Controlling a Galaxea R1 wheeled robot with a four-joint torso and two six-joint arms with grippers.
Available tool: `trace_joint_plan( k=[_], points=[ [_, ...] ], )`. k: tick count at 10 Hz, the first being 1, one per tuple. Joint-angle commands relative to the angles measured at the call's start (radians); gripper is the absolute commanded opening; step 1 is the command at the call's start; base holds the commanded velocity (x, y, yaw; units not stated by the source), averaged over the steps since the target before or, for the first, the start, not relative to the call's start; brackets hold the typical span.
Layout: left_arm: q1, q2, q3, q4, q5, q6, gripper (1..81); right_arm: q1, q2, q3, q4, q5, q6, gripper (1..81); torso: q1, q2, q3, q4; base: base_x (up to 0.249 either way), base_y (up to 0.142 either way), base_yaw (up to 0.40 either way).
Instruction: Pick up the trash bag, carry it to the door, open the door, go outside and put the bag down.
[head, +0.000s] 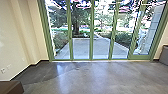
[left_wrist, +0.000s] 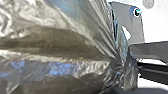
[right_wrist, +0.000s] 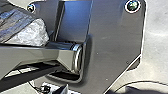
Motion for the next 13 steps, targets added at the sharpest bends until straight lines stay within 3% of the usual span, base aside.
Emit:
trace_joint_plan(
  k=[1, 13],
  points=[
    [-0.048, 0.002, 0.005, 0.008, 0.078, 0.004, 1.0, 0.043, 0.002, 0.002, -0.008, -0.059, -0.002, 81.1, 0.000, 0.000, 0.000, 0.000, 0.000, 0.000, -0.277],
    [-0.051, 0.002, 0.005, 0.008, 0.078, 0.004, 1.0, 0.046, 0.003, 0.002, -0.010, -0.062, -0.004, 81.1, 0.000, 0.000, 0.000, 0.000, 0.000, 0.000, -0.252]
  ],
)
